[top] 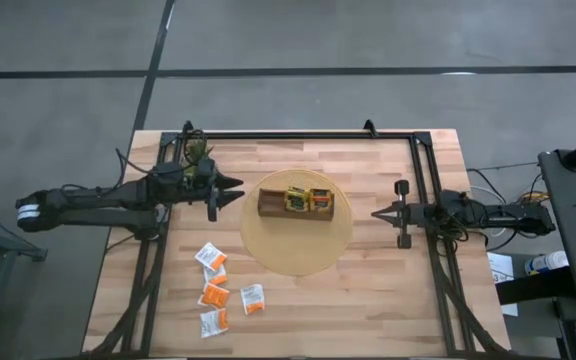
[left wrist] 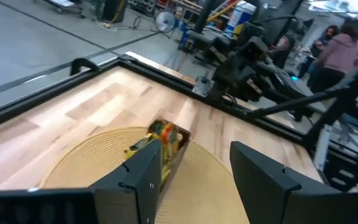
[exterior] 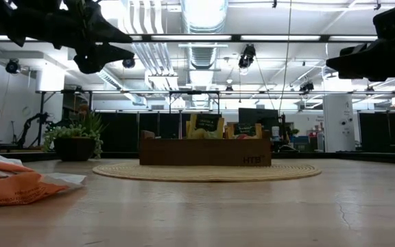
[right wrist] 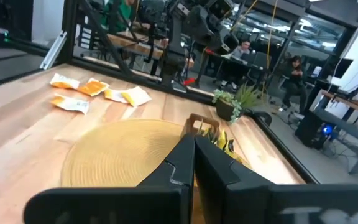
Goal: Pick & Place Tea
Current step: Put the white tea bag into the left section of the wooden organizer
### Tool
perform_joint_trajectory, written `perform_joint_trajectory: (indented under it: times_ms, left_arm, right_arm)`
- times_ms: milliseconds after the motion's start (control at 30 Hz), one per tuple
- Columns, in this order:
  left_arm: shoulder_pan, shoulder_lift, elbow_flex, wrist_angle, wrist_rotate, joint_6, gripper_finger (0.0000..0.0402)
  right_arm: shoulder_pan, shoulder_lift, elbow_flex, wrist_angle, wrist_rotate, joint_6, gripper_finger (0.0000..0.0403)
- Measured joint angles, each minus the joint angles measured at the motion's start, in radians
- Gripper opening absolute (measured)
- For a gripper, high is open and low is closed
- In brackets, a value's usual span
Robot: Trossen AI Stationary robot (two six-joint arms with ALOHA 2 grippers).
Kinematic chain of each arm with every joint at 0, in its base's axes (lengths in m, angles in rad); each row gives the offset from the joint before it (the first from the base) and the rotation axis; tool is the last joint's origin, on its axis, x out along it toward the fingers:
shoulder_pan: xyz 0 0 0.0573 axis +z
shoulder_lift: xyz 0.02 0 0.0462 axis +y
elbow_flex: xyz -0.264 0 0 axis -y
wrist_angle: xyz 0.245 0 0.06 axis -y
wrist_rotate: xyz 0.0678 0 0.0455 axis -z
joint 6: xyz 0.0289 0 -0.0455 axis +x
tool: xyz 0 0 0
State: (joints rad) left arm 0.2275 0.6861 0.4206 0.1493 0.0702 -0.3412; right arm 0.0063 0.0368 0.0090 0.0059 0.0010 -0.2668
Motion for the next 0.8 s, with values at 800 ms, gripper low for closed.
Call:
perform_joint_trajectory:
  times_ms: [800]
  left_arm:
    - [-0.499,0.0,0.059,-0.232,-0.358,-0.12,0.0183]
  right_arm:
    - [0.0,-0.001,0.0,0.0,0.0,0.029,0.0008]
